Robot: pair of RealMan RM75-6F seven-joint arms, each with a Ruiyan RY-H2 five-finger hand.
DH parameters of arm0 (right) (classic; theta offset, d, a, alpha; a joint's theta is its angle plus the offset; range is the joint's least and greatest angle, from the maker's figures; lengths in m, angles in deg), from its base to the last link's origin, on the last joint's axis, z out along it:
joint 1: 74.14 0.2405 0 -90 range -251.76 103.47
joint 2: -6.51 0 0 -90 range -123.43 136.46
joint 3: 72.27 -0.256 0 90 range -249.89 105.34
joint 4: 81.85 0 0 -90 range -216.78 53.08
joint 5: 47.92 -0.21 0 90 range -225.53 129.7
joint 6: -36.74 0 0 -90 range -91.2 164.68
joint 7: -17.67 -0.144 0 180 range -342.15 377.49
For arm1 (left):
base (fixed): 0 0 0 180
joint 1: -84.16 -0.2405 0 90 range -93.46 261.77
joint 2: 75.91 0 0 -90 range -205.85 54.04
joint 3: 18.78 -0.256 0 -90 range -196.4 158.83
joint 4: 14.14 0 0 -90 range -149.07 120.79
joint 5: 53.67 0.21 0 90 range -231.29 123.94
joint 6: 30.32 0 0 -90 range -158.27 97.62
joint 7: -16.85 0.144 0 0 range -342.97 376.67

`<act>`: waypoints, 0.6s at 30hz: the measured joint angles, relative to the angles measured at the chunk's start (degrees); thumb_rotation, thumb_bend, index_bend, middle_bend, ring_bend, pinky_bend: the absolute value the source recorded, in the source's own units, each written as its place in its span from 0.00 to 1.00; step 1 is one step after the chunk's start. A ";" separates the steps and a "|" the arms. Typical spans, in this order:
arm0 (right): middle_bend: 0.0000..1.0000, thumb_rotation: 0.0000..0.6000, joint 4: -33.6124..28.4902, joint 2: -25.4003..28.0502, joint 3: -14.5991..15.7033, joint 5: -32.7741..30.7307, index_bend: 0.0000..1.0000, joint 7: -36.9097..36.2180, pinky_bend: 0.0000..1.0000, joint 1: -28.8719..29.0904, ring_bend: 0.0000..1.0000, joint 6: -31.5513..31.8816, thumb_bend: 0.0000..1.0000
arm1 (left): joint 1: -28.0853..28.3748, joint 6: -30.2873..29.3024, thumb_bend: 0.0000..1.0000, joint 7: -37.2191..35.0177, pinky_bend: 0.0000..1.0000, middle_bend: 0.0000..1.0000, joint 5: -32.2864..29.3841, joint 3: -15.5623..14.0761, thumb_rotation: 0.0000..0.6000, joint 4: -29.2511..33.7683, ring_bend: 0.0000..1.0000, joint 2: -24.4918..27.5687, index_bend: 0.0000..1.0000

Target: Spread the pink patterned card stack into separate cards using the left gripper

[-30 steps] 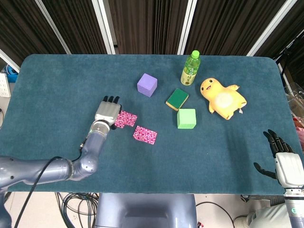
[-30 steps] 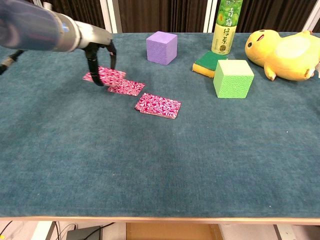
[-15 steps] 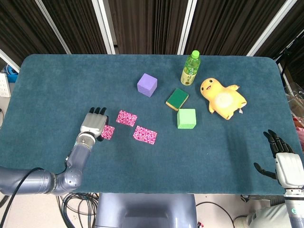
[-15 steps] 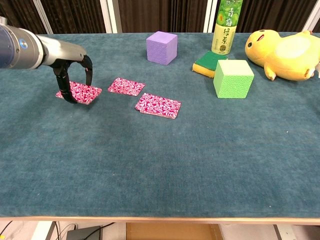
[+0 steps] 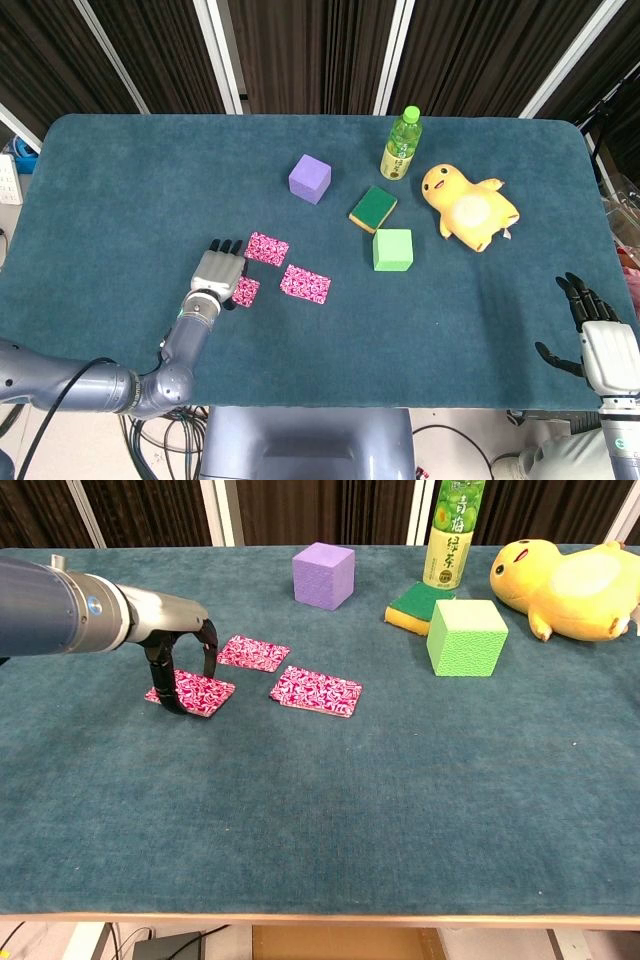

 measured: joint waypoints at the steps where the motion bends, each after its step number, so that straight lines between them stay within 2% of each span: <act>1: 0.06 1.00 0.01 0.00 -0.04 -0.01 0.07 -0.03 0.24 0.01 0.13 0.01 0.20 | 0.11 -0.09 0.21 0.36 0.00 0.09 -0.23 -0.03 1.00 -0.13 0.00 -0.17 0.38; 4: 0.06 1.00 0.02 -0.01 -0.03 -0.03 0.07 -0.06 0.24 0.03 0.13 -0.05 0.20 | 0.47 -0.29 0.14 1.48 0.00 0.09 -0.95 -0.14 1.00 -0.29 0.00 -0.39 0.31; 8: 0.06 1.00 0.02 -0.04 -0.03 -0.03 0.07 0.05 0.24 0.07 0.13 -0.10 0.20 | 0.82 -0.33 0.11 2.65 0.00 0.08 -1.42 -0.22 1.00 0.07 0.00 -0.01 0.26; 15: 0.06 1.00 0.00 -0.10 -0.02 -0.06 0.07 0.20 0.24 0.06 0.13 -0.08 0.20 | 0.62 1.00 0.13 1.65 0.00 0.09 -0.85 0.79 1.00 1.86 0.00 1.85 0.25; 18: 0.06 1.00 0.07 -0.11 -0.08 -0.18 0.07 0.18 0.24 0.09 0.13 -0.16 0.20 | -0.29 0.66 0.15 -0.46 0.00 0.09 3.23 1.37 1.00 2.47 0.00 3.62 0.25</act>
